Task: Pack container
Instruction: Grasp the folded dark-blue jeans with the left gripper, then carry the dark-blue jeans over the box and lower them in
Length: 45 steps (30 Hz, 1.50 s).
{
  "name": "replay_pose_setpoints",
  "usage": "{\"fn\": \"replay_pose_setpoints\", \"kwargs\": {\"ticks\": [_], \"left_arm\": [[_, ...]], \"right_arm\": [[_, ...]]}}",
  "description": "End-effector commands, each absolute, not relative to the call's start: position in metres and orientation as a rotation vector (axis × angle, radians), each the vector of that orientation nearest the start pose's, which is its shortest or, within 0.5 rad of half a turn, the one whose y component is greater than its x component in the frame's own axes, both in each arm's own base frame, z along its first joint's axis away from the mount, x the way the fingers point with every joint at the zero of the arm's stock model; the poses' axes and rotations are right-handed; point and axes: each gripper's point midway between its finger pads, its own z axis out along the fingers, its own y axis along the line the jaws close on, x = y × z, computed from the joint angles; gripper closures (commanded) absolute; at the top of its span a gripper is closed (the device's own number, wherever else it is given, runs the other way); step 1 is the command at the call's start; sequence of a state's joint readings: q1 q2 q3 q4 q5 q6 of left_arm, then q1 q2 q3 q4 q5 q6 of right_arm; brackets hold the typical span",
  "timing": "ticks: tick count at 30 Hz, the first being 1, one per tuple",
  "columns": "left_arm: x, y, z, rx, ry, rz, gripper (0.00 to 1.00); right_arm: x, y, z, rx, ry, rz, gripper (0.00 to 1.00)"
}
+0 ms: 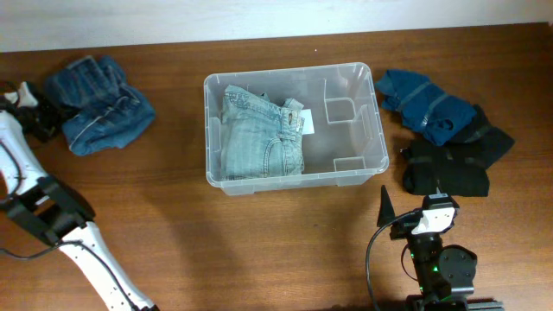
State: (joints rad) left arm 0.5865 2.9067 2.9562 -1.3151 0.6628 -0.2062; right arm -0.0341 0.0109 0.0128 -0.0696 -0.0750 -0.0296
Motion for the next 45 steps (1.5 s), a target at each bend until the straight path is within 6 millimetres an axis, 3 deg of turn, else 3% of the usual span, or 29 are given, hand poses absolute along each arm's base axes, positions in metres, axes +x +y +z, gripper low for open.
{"fn": "replay_pose_setpoints", "kwargs": {"ticks": [1,6,14,20,26,33,39,45], "left_arm": [[0.559,0.199,0.136,-0.683,2.329,-0.909,0.99],[0.552,0.159,0.213,-0.529,2.299,-0.89,0.99],[0.521,0.066,0.318,-0.251,2.256,-0.916,0.99],[0.482,0.002,0.363,-0.092,2.271,-0.952,0.99],[0.465,-0.073,0.371,0.097,2.307,-1.023,0.99],[0.457,-0.152,0.338,0.262,2.454,-0.868,0.99],[0.447,-0.193,0.304,0.276,2.595,-0.693,0.99],[0.443,-0.208,0.272,0.218,2.711,-0.578,0.99]], "right_arm": [[0.246,0.002,0.158,-0.041,1.64,0.007,0.02],[0.246,0.002,0.158,-0.04,1.64,0.007,0.01],[0.246,0.002,0.158,-0.041,1.64,0.007,0.02],[0.246,0.002,0.158,-0.041,1.64,0.007,0.02],[0.246,0.002,0.158,-0.041,1.64,0.007,0.02],[0.246,0.002,0.158,-0.041,1.64,0.007,0.02],[0.246,0.002,0.158,-0.04,1.64,0.007,0.02],[0.246,0.002,0.158,-0.04,1.64,0.007,0.02]]}}
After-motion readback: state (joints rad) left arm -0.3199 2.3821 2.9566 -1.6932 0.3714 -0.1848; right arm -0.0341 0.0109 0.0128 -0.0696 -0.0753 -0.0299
